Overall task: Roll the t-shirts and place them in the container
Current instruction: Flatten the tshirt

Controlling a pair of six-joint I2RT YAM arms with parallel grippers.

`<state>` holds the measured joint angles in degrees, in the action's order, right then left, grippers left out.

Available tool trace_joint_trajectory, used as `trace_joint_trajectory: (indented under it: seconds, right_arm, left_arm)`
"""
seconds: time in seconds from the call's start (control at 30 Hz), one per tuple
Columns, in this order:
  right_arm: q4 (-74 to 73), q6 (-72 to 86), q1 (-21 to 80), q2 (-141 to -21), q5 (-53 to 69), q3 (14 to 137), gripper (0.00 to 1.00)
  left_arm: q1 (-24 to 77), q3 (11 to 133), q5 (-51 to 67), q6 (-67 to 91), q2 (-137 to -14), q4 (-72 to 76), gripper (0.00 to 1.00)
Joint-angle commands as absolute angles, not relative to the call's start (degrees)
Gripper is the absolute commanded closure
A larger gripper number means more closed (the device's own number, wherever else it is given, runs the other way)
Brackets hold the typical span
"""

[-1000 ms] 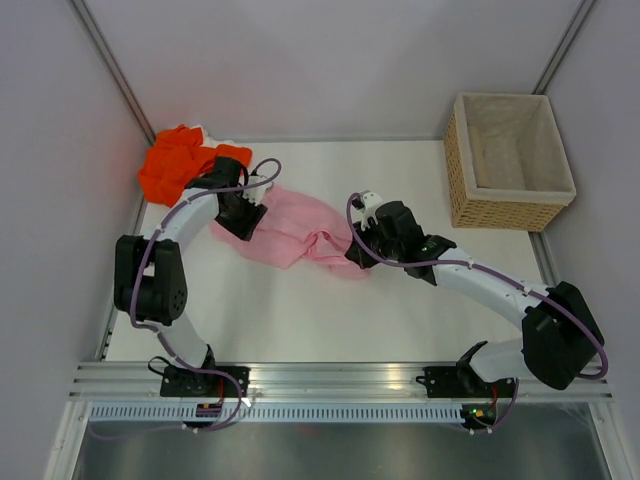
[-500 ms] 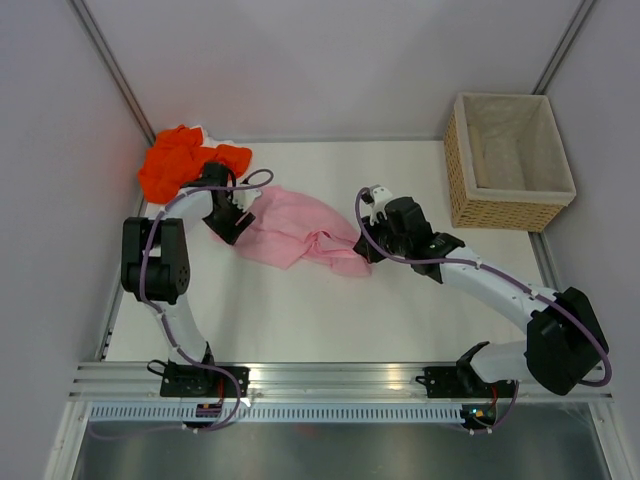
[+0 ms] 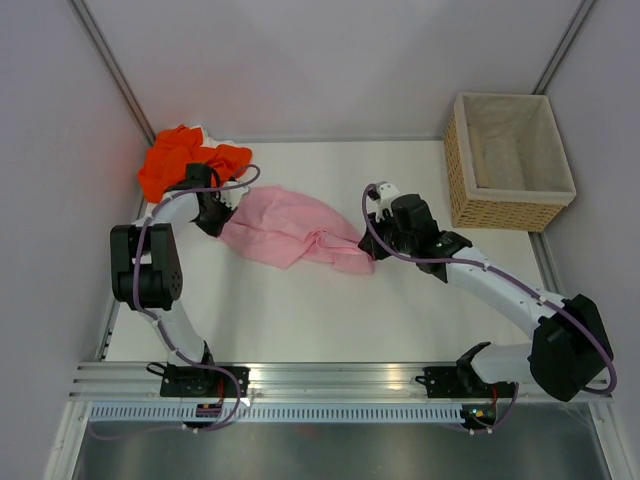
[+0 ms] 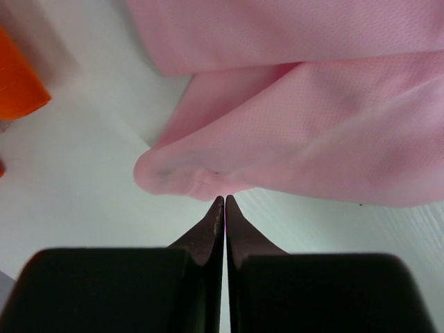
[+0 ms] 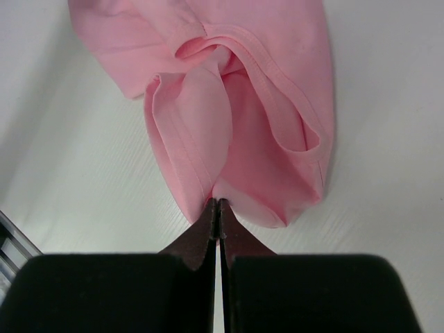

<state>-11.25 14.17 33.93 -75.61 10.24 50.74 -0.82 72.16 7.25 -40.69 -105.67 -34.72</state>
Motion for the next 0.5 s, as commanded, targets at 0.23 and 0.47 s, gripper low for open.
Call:
trace_joint_trajectory:
  seconds: [0.23, 0.47]
  right_arm:
    - [-13.2, 12.4, 31.7, -68.5, 8.8, 55.0, 1.00]
    - [-13.0, 12.9, 31.7, -69.7, 9.1, 54.2, 1.00]
  left_arm:
    - [-4.9, 73.6, 11.3, -40.6, -101.0, -31.8, 0.63]
    - [-4.8, 79.7, 13.4, -40.6, -109.3, -37.5, 0.19]
